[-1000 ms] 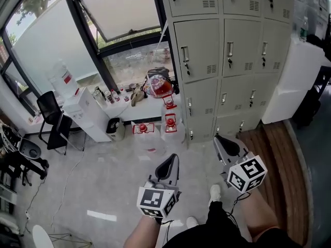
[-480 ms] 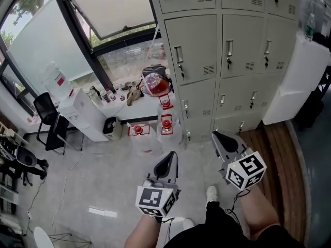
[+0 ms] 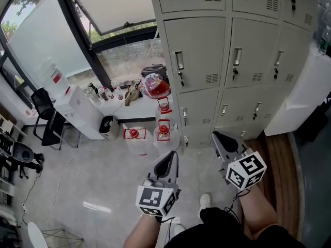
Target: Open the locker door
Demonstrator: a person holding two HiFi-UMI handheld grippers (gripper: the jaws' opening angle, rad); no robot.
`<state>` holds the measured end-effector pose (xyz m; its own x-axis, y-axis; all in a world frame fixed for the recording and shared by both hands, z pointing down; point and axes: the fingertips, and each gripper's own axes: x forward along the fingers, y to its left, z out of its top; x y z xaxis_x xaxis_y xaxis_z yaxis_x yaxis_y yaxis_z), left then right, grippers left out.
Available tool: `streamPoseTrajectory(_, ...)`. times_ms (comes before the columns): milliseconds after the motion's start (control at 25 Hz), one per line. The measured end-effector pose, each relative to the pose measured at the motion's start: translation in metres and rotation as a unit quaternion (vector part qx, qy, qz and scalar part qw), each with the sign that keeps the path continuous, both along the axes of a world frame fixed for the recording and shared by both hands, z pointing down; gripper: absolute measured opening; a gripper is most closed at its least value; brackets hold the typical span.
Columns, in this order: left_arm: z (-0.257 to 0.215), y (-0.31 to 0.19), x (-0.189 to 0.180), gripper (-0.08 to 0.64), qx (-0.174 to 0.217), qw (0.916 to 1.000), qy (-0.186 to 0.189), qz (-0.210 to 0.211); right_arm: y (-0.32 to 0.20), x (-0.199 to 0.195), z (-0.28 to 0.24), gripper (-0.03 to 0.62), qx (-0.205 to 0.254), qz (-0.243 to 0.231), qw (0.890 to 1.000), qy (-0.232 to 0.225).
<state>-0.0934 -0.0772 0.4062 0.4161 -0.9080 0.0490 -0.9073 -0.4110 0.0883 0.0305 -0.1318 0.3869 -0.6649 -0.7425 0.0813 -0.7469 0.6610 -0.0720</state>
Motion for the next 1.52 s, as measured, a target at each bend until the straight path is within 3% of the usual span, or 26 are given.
streamPoseTrajectory(720, -0.012, -0.119, 0.032, 0.017, -0.003, 0.9991, -0.012, -0.041, -0.111, 0.022, 0.001, 0.054, -0.011, -0.043, 0.999, -0.016)
streamPoseTrajectory(1520, -0.036, -0.174, 0.048, 0.017, 0.024, 0.9975, -0.019, -0.063, -0.146, 0.046, -0.014, 0.054, 0.009, -0.049, 0.998, -0.03)
